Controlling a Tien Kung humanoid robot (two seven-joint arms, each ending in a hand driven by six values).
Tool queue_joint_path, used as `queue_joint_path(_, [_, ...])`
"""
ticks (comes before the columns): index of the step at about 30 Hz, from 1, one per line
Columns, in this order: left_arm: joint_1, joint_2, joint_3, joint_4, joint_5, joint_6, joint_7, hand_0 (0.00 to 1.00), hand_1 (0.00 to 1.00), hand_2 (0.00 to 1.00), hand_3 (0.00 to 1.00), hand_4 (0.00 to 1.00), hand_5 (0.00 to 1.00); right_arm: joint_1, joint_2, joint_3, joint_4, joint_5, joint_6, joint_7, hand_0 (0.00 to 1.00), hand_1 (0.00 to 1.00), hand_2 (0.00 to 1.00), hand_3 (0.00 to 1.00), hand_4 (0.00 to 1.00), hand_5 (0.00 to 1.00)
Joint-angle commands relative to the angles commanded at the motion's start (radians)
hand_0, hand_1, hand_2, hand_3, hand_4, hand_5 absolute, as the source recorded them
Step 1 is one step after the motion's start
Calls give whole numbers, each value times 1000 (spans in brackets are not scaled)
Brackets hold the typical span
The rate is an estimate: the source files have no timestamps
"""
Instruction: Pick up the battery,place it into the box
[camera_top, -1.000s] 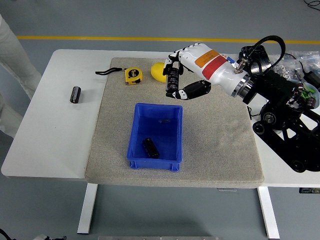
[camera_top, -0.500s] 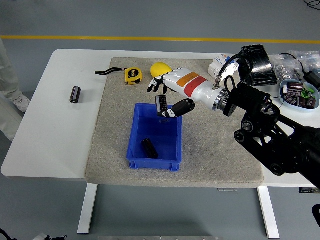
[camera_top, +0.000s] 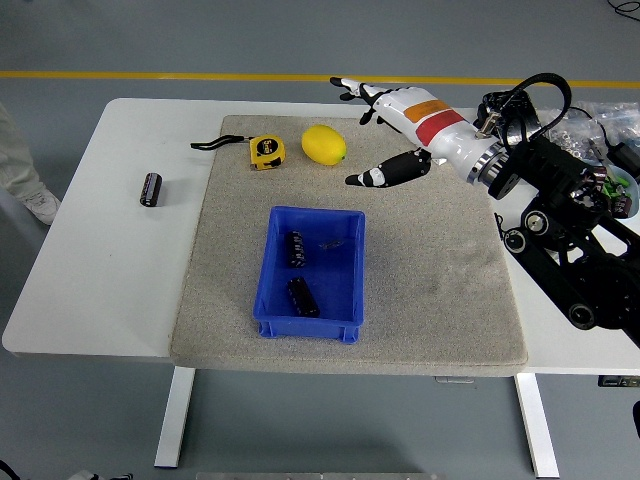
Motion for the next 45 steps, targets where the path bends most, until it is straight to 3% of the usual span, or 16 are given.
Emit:
queue_joint_path(8, [3,-3,-4,0,3,-2,3,641,612,687,743,702,723,-58,-101,177,80,13,-14,6,539,602,885,998,998,312])
queue_joint_path(14, [8,-9,-4,0,-7,1,2,643,618,695,743,702,724,-184,-187,315,141,30,-16,10,538,597,880,998,998,341])
queue_joint_path(20, [14,-18,-33,0,14,8,-2,642,616,705,743,703,729,-299,-241,420,159,52,-22,21,536,596,875,998,998,344])
queue_joint_path(27, [16,-21,-36,0,39,4,-1,642,615,705,743,703,728,-368,-245,470,136,112,-32,27,537,592,869,998,998,347])
queue_joint_path(34, [18,-20,-44,0,58,2,-4,641,617,705,744,702,732,-497,-228,551,163,172,-40,29,530,589,862,998,998,348])
queue_joint_path(39, [10,-18,-23,0,46,2,-1,641,617,706,744,699,737,-612,-222,541,214,368,-2,-11,530,592,864,998,998,350])
queue_joint_path(45, [5,-20,-56,0,75,11,3,641,615,705,742,700,740,-753,-214,549,340,621,37,-37,559,614,868,998,998,385])
